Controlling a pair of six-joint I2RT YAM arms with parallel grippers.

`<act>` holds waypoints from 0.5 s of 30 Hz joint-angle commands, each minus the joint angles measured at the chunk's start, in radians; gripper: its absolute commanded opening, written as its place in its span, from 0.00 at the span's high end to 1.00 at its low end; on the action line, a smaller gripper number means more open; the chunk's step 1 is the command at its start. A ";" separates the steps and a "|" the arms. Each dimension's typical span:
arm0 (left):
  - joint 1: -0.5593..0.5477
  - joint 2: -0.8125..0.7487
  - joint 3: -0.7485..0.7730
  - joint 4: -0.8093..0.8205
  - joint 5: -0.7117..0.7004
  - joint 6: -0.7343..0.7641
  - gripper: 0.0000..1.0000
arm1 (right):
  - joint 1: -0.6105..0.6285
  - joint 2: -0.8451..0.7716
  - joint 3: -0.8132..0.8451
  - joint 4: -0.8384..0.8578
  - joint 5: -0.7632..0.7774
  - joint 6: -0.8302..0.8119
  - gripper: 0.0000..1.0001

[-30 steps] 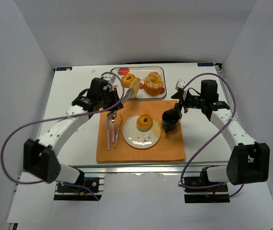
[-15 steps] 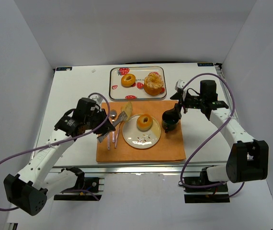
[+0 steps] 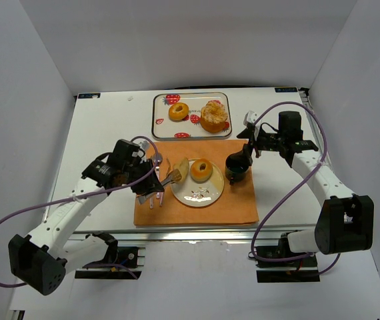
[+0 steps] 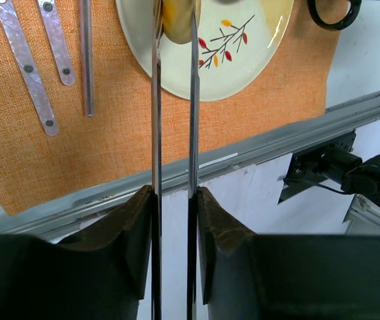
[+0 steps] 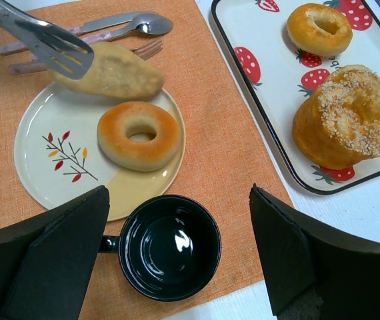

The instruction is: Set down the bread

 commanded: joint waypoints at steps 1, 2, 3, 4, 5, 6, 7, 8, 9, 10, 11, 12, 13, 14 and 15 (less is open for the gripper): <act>-0.007 -0.004 0.012 0.003 0.021 0.024 0.61 | -0.007 -0.011 0.038 0.016 -0.009 -0.006 0.11; -0.007 -0.001 0.011 0.005 0.019 0.027 0.57 | -0.008 -0.010 0.040 0.017 -0.009 -0.003 0.11; -0.009 0.001 0.011 0.005 0.018 0.028 0.55 | -0.007 -0.010 0.040 0.017 -0.009 -0.003 0.11; -0.009 0.005 0.012 0.006 0.016 0.028 0.54 | -0.007 -0.010 0.041 0.019 -0.009 0.000 0.11; -0.010 0.007 0.014 0.008 0.016 0.030 0.52 | -0.007 -0.008 0.043 0.019 -0.009 0.002 0.11; -0.013 0.008 0.016 0.009 0.015 0.028 0.49 | -0.007 -0.010 0.043 0.019 -0.009 0.002 0.11; -0.015 0.008 0.023 0.008 0.016 0.030 0.47 | -0.007 -0.008 0.044 0.020 -0.009 0.002 0.11; -0.016 0.008 0.026 0.003 0.016 0.030 0.45 | -0.007 -0.008 0.044 0.020 -0.009 0.004 0.11; -0.018 0.007 0.029 0.000 0.016 0.031 0.44 | -0.007 -0.008 0.046 0.020 -0.009 0.004 0.11; -0.018 0.005 0.032 -0.003 0.018 0.031 0.44 | -0.007 -0.008 0.046 0.020 -0.011 0.004 0.11; -0.018 0.002 0.038 -0.004 0.018 0.033 0.44 | -0.007 -0.007 0.044 0.022 -0.011 0.004 0.11; -0.018 0.001 0.040 -0.008 0.019 0.033 0.44 | -0.007 -0.005 0.044 0.022 -0.012 0.007 0.11; -0.018 -0.002 0.040 -0.009 0.018 0.031 0.43 | -0.007 -0.005 0.043 0.023 -0.012 0.008 0.11; -0.019 -0.004 0.043 -0.009 0.018 0.030 0.43 | -0.007 -0.005 0.043 0.025 -0.012 0.010 0.11; -0.019 -0.005 0.046 -0.011 0.015 0.028 0.43 | -0.007 -0.005 0.041 0.028 -0.014 0.011 0.11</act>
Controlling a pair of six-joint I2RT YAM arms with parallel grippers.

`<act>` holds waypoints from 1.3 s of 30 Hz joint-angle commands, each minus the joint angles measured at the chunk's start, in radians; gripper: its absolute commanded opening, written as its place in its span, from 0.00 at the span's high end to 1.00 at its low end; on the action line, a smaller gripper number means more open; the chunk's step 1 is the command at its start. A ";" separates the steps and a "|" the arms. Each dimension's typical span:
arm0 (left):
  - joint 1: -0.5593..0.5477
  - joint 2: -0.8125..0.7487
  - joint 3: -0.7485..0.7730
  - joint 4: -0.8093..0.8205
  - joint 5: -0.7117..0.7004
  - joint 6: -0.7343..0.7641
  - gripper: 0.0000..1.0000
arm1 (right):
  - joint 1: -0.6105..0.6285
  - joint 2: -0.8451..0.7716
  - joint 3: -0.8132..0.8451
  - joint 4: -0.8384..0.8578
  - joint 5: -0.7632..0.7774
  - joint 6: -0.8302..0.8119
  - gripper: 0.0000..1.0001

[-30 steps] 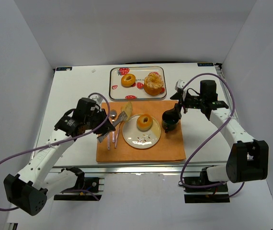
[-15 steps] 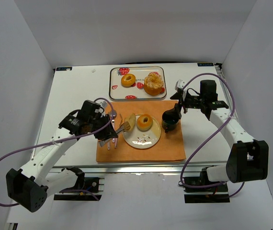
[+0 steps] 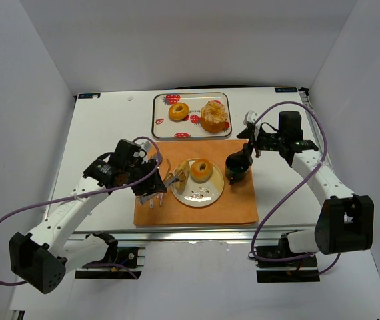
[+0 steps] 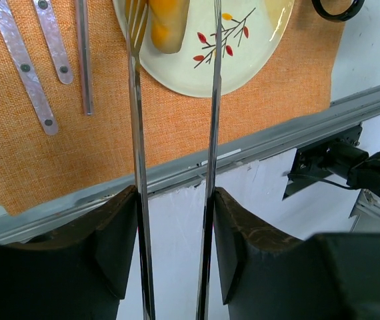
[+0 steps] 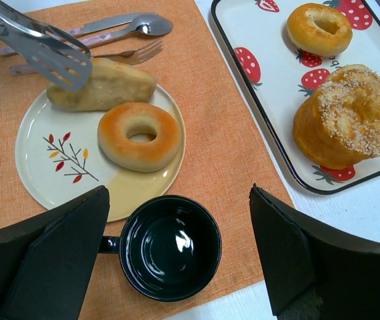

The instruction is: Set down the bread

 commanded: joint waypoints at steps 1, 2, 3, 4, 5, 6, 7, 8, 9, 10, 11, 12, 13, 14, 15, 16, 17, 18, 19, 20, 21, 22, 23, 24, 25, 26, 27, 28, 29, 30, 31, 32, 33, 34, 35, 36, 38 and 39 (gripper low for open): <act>-0.006 -0.023 0.049 -0.003 0.000 0.005 0.43 | -0.006 -0.007 0.039 0.024 -0.012 0.005 0.11; -0.006 -0.023 0.070 -0.013 -0.016 0.008 0.43 | -0.006 -0.007 0.039 0.027 -0.012 0.007 0.11; -0.006 -0.023 0.087 -0.021 -0.034 0.010 0.44 | -0.006 -0.007 0.038 0.028 -0.012 0.007 0.11; -0.006 -0.023 0.105 -0.032 -0.059 0.019 0.46 | -0.006 -0.007 0.038 0.028 -0.012 0.009 0.11; -0.006 -0.021 0.125 -0.047 -0.107 0.022 0.48 | -0.006 -0.007 0.038 0.028 -0.012 0.010 0.11; -0.006 -0.018 0.164 -0.052 -0.128 0.025 0.51 | -0.006 -0.007 0.036 0.031 -0.011 0.013 0.11; -0.006 -0.017 0.182 -0.056 -0.149 0.030 0.58 | -0.006 -0.007 0.038 0.032 -0.012 0.018 0.11; -0.005 -0.014 0.199 -0.062 -0.201 0.030 0.59 | -0.006 -0.007 0.038 0.034 -0.012 0.019 0.11; -0.005 -0.011 0.224 -0.062 -0.223 0.028 0.60 | -0.006 -0.007 0.036 0.035 -0.014 0.021 0.10; -0.005 -0.008 0.233 -0.056 -0.241 0.028 0.62 | -0.006 -0.008 0.036 0.038 -0.015 0.019 0.11; -0.005 -0.008 0.238 -0.041 -0.282 0.028 0.65 | -0.006 -0.007 0.036 0.040 -0.015 0.022 0.10; -0.006 -0.008 0.233 -0.026 -0.319 0.028 0.66 | -0.006 -0.007 0.036 0.043 -0.018 0.024 0.11; -0.005 -0.008 0.227 -0.007 -0.347 0.031 0.66 | -0.006 -0.007 0.036 0.043 -0.020 0.025 0.11; 0.001 -0.001 0.218 0.028 -0.378 0.037 0.69 | -0.006 -0.005 0.036 0.044 -0.020 0.025 0.11; 0.009 0.006 0.209 0.048 -0.433 0.050 0.69 | -0.006 -0.004 0.036 0.046 -0.023 0.028 0.11; 0.018 0.034 0.187 0.066 -0.462 0.086 0.68 | -0.006 -0.004 0.032 0.055 -0.025 0.032 0.11; 0.046 0.051 0.179 0.097 -0.499 0.109 0.68 | -0.005 -0.002 0.033 0.057 -0.025 0.039 0.11; 0.064 0.070 0.161 0.114 -0.587 0.163 0.68 | -0.006 -0.001 0.035 0.063 -0.026 0.042 0.11; 0.089 0.086 0.146 0.140 -0.614 0.200 0.68 | -0.006 -0.001 0.036 0.063 -0.028 0.042 0.11; 0.156 0.104 0.121 0.234 -0.617 0.240 0.66 | -0.005 0.001 0.039 0.063 -0.031 0.044 0.11; 0.188 0.112 0.097 0.287 -0.607 0.287 0.64 | -0.005 0.002 0.042 0.063 -0.037 0.044 0.11; 0.217 0.115 0.072 0.353 -0.588 0.395 0.63 | -0.005 0.007 0.045 0.063 -0.041 0.044 0.11; 0.257 0.118 0.005 0.499 -0.573 0.454 0.62 | -0.005 0.012 0.051 0.063 -0.045 0.045 0.11; 0.268 0.118 -0.034 0.567 -0.564 0.515 0.61 | -0.005 0.015 0.056 0.063 -0.051 0.045 0.11; 0.291 0.120 -0.070 0.642 -0.545 0.616 0.58 | -0.005 0.022 0.061 0.064 -0.054 0.045 0.10; 0.303 0.124 -0.139 0.771 -0.527 0.666 0.56 | -0.005 0.025 0.068 0.064 -0.054 0.044 0.11; 0.317 0.147 -0.164 0.822 -0.510 0.703 0.55 | -0.005 0.028 0.071 0.066 -0.054 0.044 0.11; 0.355 0.169 -0.181 0.883 -0.484 0.723 0.54 | -0.003 0.028 0.071 0.067 -0.054 0.045 0.10; 0.382 0.195 -0.190 0.919 -0.458 0.728 0.53 | -0.005 0.030 0.071 0.070 -0.054 0.044 0.11; 0.403 0.256 -0.196 0.936 -0.429 0.726 0.53 | -0.005 0.028 0.070 0.074 -0.052 0.045 0.11; 0.435 0.284 -0.200 0.970 -0.378 0.716 0.53 | -0.005 0.025 0.067 0.077 -0.052 0.047 0.11; 0.448 0.311 -0.201 0.981 -0.352 0.709 0.52 | -0.005 0.025 0.065 0.077 -0.051 0.047 0.11; 0.455 0.363 -0.201 0.991 -0.334 0.703 0.52 | -0.005 0.024 0.062 0.075 -0.046 0.047 0.11; 0.460 0.386 -0.200 0.996 -0.326 0.691 0.51 | -0.005 0.019 0.059 0.077 -0.045 0.047 0.11; 0.468 0.408 -0.197 0.999 -0.332 0.682 0.49 | -0.005 0.016 0.058 0.074 -0.042 0.048 0.11; 0.472 0.429 -0.192 0.998 -0.339 0.670 0.49 | -0.005 0.016 0.056 0.072 -0.035 0.048 0.11; 0.486 0.485 -0.198 1.007 -0.340 0.645 0.48 | -0.003 0.013 0.053 0.066 -0.031 0.047 0.11; 0.491 0.499 -0.204 1.011 -0.337 0.645 0.47 | -0.005 0.012 0.053 0.063 -0.028 0.045 0.10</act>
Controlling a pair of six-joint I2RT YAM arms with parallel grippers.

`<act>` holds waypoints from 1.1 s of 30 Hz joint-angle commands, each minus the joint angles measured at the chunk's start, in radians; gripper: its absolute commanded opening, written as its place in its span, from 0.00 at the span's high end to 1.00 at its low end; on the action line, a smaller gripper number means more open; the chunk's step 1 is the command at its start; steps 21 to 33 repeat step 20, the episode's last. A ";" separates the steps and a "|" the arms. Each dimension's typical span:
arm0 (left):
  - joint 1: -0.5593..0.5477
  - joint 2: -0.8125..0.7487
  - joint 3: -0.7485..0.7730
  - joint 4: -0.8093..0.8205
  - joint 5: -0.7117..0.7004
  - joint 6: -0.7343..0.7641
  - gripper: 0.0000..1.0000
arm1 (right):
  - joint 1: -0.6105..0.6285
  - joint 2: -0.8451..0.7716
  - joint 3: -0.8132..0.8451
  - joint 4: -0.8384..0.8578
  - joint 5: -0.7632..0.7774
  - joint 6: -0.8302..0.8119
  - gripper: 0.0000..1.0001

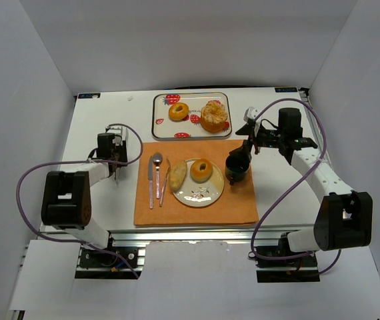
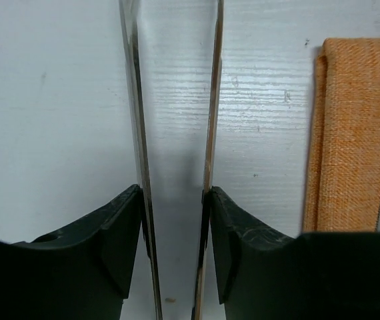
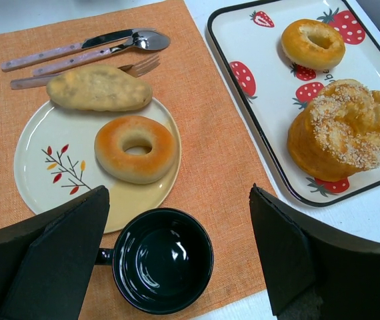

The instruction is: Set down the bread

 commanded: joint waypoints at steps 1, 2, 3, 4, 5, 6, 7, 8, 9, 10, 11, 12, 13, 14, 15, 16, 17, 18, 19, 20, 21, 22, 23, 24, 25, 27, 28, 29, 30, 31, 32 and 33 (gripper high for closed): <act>0.019 0.034 -0.020 0.092 0.048 -0.050 0.46 | -0.005 -0.018 0.025 0.013 -0.001 0.006 0.10; 0.020 0.040 -0.026 0.097 0.055 -0.056 0.45 | -0.005 -0.015 0.027 0.009 0.002 0.005 0.11; 0.020 0.046 -0.027 0.095 0.055 -0.061 0.43 | -0.005 -0.016 0.027 0.006 0.007 0.002 0.11; 0.020 0.056 -0.024 0.089 0.052 -0.070 0.42 | -0.005 -0.013 0.028 -0.004 0.010 0.001 0.11; 0.020 0.057 -0.021 0.087 0.049 -0.073 0.41 | -0.004 -0.012 0.034 -0.010 0.011 0.001 0.11; 0.020 0.057 -0.018 0.083 0.040 -0.079 0.39 | -0.004 -0.007 0.037 -0.016 0.011 0.003 0.11; 0.023 0.056 -0.014 0.074 0.035 -0.085 0.37 | -0.004 -0.004 0.046 -0.017 0.019 0.015 0.11; 0.055 0.047 -0.010 0.069 0.032 -0.090 0.35 | -0.005 -0.004 0.050 -0.002 0.052 0.047 0.11; 0.056 0.037 -0.007 0.064 0.031 -0.097 0.24 | -0.004 0.004 0.050 0.016 0.083 0.136 0.11; 0.060 0.028 -0.007 0.060 0.032 -0.101 0.12 | -0.002 0.007 0.050 0.038 0.124 0.190 0.11; 0.060 0.001 -0.009 0.058 0.035 -0.104 0.02 | -0.001 0.011 0.059 0.065 0.233 0.246 0.10; 0.062 -0.016 -0.009 0.058 0.037 -0.108 0.02 | 0.003 0.024 0.068 0.067 0.291 0.329 0.11; 0.062 -0.035 -0.010 0.055 0.043 -0.114 0.02 | 0.009 0.031 0.082 0.055 0.347 0.343 0.11; 0.062 -0.053 -0.012 0.052 0.043 -0.120 0.02 | 0.010 0.039 0.112 0.023 0.435 0.351 0.11; 0.060 -0.093 -0.013 0.051 0.045 -0.136 0.02 | 0.010 0.051 0.129 0.013 0.480 0.359 0.11; 0.060 -0.116 -0.015 0.046 0.049 -0.145 0.02 | 0.012 0.057 0.145 0.006 0.525 0.379 0.10; 0.062 -0.142 -0.023 0.045 0.051 -0.156 0.02 | 0.012 0.062 0.174 -0.004 0.592 0.383 0.10; 0.062 -0.194 -0.027 0.045 0.052 -0.177 0.02 | 0.012 0.074 0.188 -0.017 0.606 0.379 0.11; 0.060 -0.220 -0.030 0.040 0.057 -0.186 0.02 | 0.012 0.076 0.200 -0.022 0.608 0.368 0.11; 0.060 -0.249 -0.035 0.038 0.063 -0.197 0.02 | 0.012 0.079 0.208 -0.018 0.599 0.365 0.11; 0.060 -0.249 -0.035 0.038 0.063 -0.197 0.02 | 0.012 0.079 0.208 -0.018 0.599 0.365 0.11; 0.060 -0.249 -0.035 0.038 0.063 -0.197 0.02 | 0.012 0.079 0.208 -0.018 0.599 0.365 0.11; 0.060 -0.249 -0.035 0.038 0.063 -0.197 0.02 | 0.012 0.079 0.208 -0.018 0.599 0.365 0.11; 0.060 -0.249 -0.035 0.038 0.063 -0.197 0.02 | 0.012 0.079 0.208 -0.018 0.599 0.365 0.11; 0.060 -0.249 -0.035 0.038 0.063 -0.197 0.02 | 0.012 0.079 0.208 -0.018 0.599 0.365 0.11; 0.060 -0.249 -0.035 0.038 0.063 -0.197 0.02 | 0.012 0.079 0.208 -0.018 0.599 0.365 0.11; 0.060 -0.249 -0.035 0.038 0.063 -0.197 0.02 | 0.012 0.079 0.208 -0.018 0.599 0.365 0.11; 0.060 -0.249 -0.035 0.038 0.063 -0.197 0.02 | 0.012 0.079 0.208 -0.018 0.599 0.365 0.11; 0.060 -0.249 -0.035 0.038 0.063 -0.197 0.02 | 0.012 0.079 0.208 -0.018 0.599 0.365 0.11; 0.060 -0.249 -0.035 0.038 0.063 -0.197 0.02 | 0.012 0.079 0.208 -0.018 0.599 0.365 0.11; 0.060 -0.249 -0.035 0.038 0.063 -0.197 0.02 | 0.012 0.079 0.208 -0.018 0.599 0.365 0.11; 0.060 -0.249 -0.035 0.038 0.063 -0.197 0.02 | 0.012 0.079 0.208 -0.018 0.599 0.365 0.11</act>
